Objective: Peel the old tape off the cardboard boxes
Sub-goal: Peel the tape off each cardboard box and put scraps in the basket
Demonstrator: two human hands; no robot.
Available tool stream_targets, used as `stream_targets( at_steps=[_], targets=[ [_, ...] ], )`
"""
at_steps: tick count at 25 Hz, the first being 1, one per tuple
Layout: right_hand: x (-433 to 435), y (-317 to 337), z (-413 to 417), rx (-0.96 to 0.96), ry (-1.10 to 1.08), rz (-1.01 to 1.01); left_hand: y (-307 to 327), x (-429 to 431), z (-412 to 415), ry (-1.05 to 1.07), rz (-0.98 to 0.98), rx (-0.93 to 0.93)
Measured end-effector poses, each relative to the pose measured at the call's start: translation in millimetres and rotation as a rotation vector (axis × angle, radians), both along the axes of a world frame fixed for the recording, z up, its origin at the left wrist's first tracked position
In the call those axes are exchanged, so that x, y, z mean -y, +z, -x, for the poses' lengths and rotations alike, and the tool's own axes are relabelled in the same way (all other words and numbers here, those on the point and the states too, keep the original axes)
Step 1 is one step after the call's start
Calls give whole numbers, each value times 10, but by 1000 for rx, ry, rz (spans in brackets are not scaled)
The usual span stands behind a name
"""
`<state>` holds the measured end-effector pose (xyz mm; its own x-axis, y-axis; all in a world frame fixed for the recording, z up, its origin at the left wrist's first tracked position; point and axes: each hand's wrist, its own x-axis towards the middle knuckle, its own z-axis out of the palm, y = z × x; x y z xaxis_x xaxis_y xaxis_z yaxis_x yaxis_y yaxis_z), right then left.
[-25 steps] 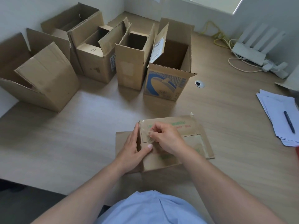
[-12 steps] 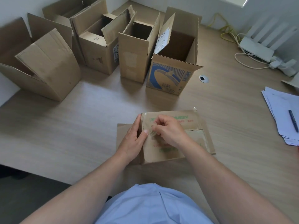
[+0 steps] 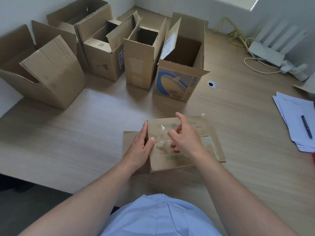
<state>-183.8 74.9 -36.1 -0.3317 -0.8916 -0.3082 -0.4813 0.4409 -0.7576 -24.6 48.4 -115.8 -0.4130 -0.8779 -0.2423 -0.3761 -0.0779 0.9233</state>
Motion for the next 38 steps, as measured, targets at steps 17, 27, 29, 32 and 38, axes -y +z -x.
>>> stream_targets(
  at_steps=[17, 27, 29, 32, 38],
  targets=[
    [-173, -215, -66, -304, 160, 169, 33, 63, -13, -71, 5, 97],
    [-87, -235, -114, -386, -63, 45, 268, -57, 31, -63, 604, 343],
    [-80, -242, -77, -382, -22, 49, 292, -76, 22, -175, 615, 340],
    [-145, -247, -64, -407, 31, 51, 237, -63, -51, -382, 549, 542],
    [-264, -209, -247, -801, 186, 160, 252, -46, -37, -445, 517, 661]
  ],
)
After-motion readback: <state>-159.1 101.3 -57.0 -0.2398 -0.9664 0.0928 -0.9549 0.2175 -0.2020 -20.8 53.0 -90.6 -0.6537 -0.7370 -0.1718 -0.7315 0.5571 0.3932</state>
